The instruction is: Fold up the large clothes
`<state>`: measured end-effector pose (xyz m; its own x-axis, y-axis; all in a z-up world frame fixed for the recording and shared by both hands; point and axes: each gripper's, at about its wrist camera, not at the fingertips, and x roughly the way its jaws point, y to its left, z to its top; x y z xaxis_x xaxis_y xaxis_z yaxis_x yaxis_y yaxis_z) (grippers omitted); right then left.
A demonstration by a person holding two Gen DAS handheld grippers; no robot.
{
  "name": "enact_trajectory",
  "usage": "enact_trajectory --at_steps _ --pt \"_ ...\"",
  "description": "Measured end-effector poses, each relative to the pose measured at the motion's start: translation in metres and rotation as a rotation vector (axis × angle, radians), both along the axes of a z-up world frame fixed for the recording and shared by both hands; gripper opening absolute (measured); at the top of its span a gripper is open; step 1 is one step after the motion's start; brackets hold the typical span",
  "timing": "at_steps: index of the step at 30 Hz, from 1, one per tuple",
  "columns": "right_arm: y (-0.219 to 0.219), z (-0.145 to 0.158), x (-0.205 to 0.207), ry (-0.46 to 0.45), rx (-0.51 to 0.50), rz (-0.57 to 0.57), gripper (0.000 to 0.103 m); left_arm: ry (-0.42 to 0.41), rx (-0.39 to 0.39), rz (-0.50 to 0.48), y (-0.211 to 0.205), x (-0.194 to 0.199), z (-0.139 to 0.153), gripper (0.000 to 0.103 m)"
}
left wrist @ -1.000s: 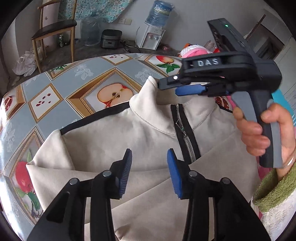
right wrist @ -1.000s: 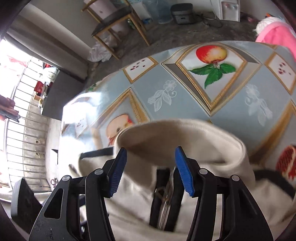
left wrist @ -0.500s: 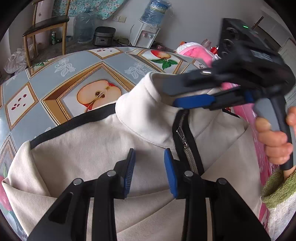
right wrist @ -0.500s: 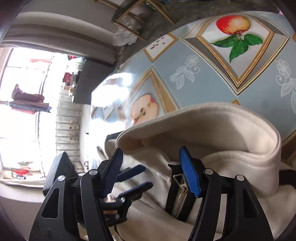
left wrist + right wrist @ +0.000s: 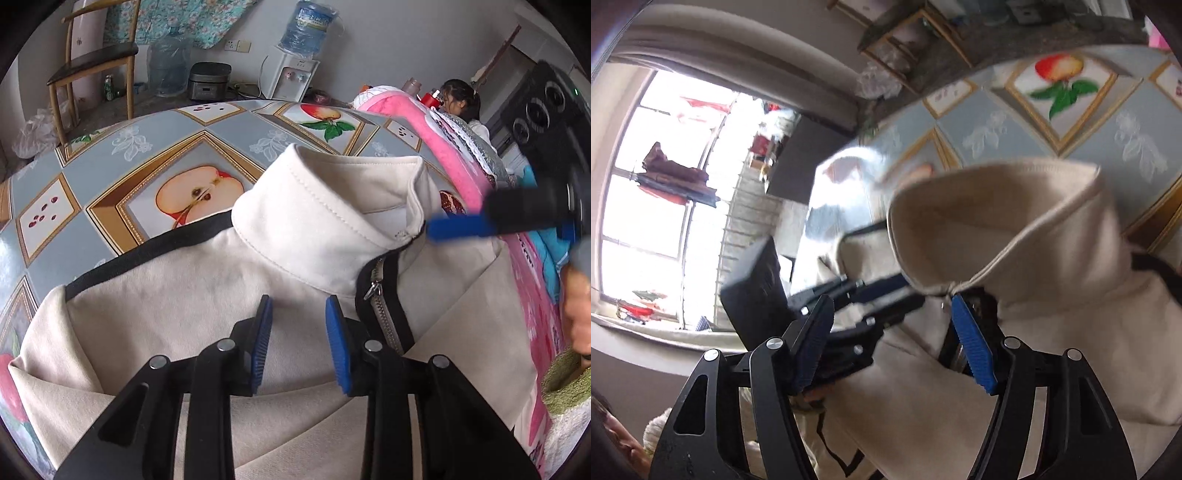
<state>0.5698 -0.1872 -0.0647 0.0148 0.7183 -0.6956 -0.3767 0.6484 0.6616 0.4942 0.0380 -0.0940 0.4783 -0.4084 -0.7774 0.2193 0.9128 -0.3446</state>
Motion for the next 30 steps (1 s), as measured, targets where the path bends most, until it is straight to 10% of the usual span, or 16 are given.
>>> enact_trajectory --at_steps 11,19,23,30 --pt "0.039 -0.04 0.029 -0.027 -0.382 -0.043 0.053 0.003 -0.024 0.013 0.005 -0.003 -0.001 0.028" --pt "0.015 -0.018 -0.011 -0.102 -0.349 -0.066 0.054 0.013 -0.022 0.028 0.004 -0.005 0.002 0.027" --pt "-0.002 0.031 -0.014 -0.225 -0.237 -0.153 0.069 -0.022 -0.07 0.029 0.016 -0.012 0.022 0.028" --pt "-0.013 0.041 0.03 -0.248 -0.401 -0.336 0.071 -0.112 -0.145 0.089 0.022 0.008 0.074 0.062"
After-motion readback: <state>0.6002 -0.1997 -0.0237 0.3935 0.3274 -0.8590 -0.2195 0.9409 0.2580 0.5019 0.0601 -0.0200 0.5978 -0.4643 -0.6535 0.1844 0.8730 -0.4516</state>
